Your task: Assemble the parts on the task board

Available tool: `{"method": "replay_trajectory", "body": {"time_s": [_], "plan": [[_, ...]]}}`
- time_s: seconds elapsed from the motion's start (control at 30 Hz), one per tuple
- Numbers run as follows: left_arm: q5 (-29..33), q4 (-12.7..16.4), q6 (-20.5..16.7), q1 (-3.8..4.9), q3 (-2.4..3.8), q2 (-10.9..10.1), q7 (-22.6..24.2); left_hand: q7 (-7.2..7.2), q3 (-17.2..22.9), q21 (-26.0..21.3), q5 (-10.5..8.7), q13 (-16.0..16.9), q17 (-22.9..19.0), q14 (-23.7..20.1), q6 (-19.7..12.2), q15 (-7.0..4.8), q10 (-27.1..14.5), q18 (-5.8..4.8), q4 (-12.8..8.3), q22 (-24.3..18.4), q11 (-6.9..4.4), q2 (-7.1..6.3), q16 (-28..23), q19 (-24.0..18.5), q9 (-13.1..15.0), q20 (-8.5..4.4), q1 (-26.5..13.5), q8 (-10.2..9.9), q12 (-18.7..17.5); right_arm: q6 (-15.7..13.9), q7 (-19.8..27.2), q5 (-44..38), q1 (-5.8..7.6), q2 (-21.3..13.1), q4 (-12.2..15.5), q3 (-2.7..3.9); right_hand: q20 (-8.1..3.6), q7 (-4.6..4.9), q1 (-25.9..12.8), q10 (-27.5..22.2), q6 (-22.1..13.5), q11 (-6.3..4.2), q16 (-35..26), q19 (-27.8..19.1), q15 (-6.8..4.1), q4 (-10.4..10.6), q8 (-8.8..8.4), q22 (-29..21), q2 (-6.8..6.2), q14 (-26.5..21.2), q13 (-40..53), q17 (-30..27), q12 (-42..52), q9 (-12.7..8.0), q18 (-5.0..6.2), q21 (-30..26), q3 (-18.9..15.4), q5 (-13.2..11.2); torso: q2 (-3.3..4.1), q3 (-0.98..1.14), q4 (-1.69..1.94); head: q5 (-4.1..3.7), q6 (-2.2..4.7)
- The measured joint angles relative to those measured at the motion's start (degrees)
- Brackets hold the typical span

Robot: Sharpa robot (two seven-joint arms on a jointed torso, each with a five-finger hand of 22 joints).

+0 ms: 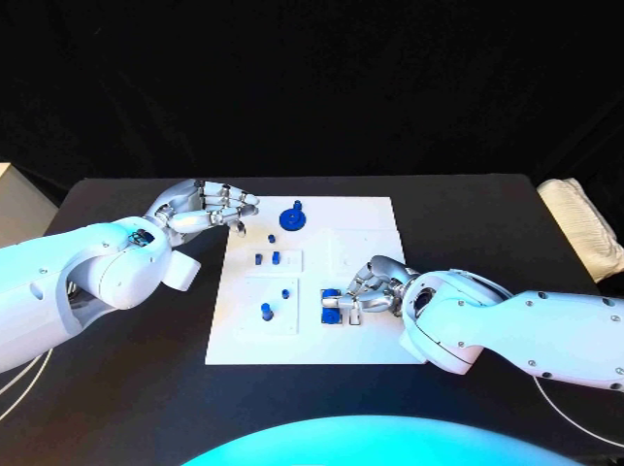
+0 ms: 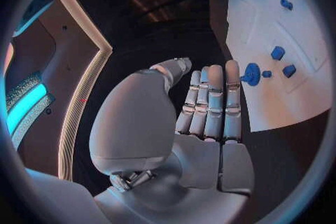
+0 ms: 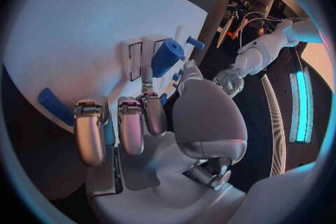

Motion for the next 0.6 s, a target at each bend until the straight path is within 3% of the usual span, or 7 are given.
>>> {"method": "replay_trajectory", "body": {"time_s": [0.1, 0.2, 0.6], "plan": [[0.0, 0.0, 0.0, 0.00, 0.00, 0.0, 0.0, 0.00, 0.0, 0.0, 0.00, 0.0, 0.0, 0.0, 0.0, 0.00, 0.0, 0.00, 0.0, 0.0, 0.00, 0.00, 0.0, 0.0, 0.0, 0.00, 0.0, 0.0, -0.2, 0.2, 0.0, -0.5, 0.00, -0.2, 0.1, 0.00, 0.00, 0.00, 0.0, 0.0, 0.0, 0.00, 0.0, 0.0, 0.00, 0.0, 0.23, 0.0, 0.02, 0.0, 0.0, 0.0, 0.0, 0.1, 0.00, 0.0, 0.0, 0.3, -0.01, 0.02, 0.00, -0.01, 0.04], [0.0, 0.0, 0.0, 0.00, 0.00, 0.0, 0.0, 0.00, 0.0, 0.0, 0.00, 0.0, 0.0, 0.0, 0.0, 0.00, 0.0, 0.00, 0.0, 0.0, 0.00, 0.00, 0.0, 0.0, 0.0, 0.00, 0.0, 0.0, -0.3, 0.3, 0.3, -1.0, -0.02, -0.6, 0.5, 0.00, 0.00, 0.00, 1.4, 0.0, 0.0, 0.00, 0.0, 0.0, 0.00, 0.0, 0.22, 0.0, 1.38, 0.0, 0.0, 0.0, 0.0, 0.2, 0.00, 0.0, 0.0, 1.4, -0.02, 0.03, 0.00, -0.01, 0.05], [0.0, 0.0, 0.1, 0.00, 0.00, -0.1, -0.1, 0.00, 0.0, 0.0, 0.00, 0.0, 0.0, 0.0, 0.0, 0.00, 0.0, 0.00, 0.0, 0.0, 0.00, 0.00, 0.0, 0.0, 0.0, 0.00, 0.0, 0.0, -0.3, 0.4, 3.0, -1.8, -0.17, -3.1, 3.1, 0.00, 0.00, 0.00, 6.9, 0.0, 0.0, 0.00, 0.0, 0.0, 0.00, -0.3, 0.88, 0.0, 2.13, 0.0, 0.0, 0.0, 0.4, 0.3, 0.00, 0.0, 0.3, 1.9, -0.06, 0.04, -0.03, 0.14, 0.20]]}}
